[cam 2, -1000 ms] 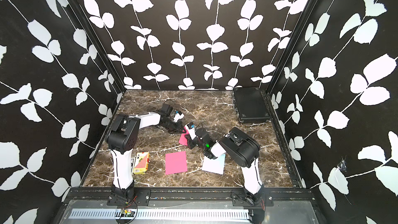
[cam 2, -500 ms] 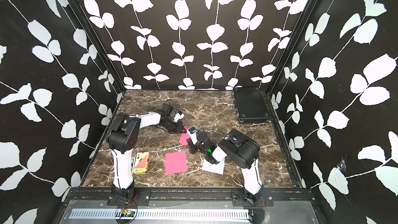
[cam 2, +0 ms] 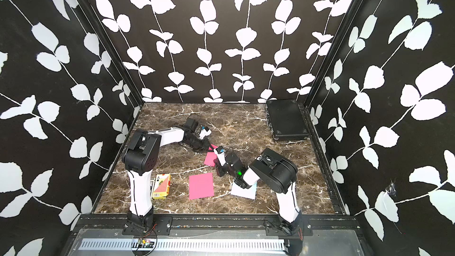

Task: Fold the square paper along the opposite sides
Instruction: Smooth out the paper at the center of the board.

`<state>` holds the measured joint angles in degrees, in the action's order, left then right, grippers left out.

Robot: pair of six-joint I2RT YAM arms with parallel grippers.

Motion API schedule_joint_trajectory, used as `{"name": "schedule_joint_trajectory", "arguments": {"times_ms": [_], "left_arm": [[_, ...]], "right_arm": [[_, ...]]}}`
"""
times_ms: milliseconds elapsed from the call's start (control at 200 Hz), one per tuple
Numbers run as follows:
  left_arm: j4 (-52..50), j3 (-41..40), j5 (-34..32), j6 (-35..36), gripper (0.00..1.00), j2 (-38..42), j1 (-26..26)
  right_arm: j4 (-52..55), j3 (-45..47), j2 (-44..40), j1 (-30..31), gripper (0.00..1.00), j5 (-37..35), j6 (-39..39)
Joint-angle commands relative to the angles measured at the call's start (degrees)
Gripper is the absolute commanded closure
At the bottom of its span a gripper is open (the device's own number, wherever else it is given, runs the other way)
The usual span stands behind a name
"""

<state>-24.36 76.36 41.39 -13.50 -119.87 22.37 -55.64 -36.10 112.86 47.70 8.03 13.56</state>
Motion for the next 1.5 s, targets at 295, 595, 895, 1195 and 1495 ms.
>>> {"name": "schedule_joint_trajectory", "arguments": {"times_ms": [295,595,895,1195,1495], "left_arm": [[-4.7,0.6,-4.8,2.3,1.0,-2.1,-0.1],[-3.7,0.8,-3.7,2.5,1.0,-2.5,-0.1],[-4.9,1.5,-4.5,3.5,1.0,-3.4,-0.2],[-5.3,2.0,-5.2,3.9,1.0,-4.1,-0.2],[-4.9,2.1,-4.8,3.8,1.0,-4.5,-0.2]], "right_arm": [[8.4,-3.8,-3.8,-0.9,0.99,5.2,-8.0],[8.0,-6.3,2.3,-1.6,0.99,6.9,-8.7],[9.2,0.6,2.5,-0.4,1.0,4.8,-7.2],[10.7,3.9,0.5,0.8,1.0,3.3,-7.1],[12.1,5.6,-1.1,1.4,0.99,2.9,-8.1]]}}
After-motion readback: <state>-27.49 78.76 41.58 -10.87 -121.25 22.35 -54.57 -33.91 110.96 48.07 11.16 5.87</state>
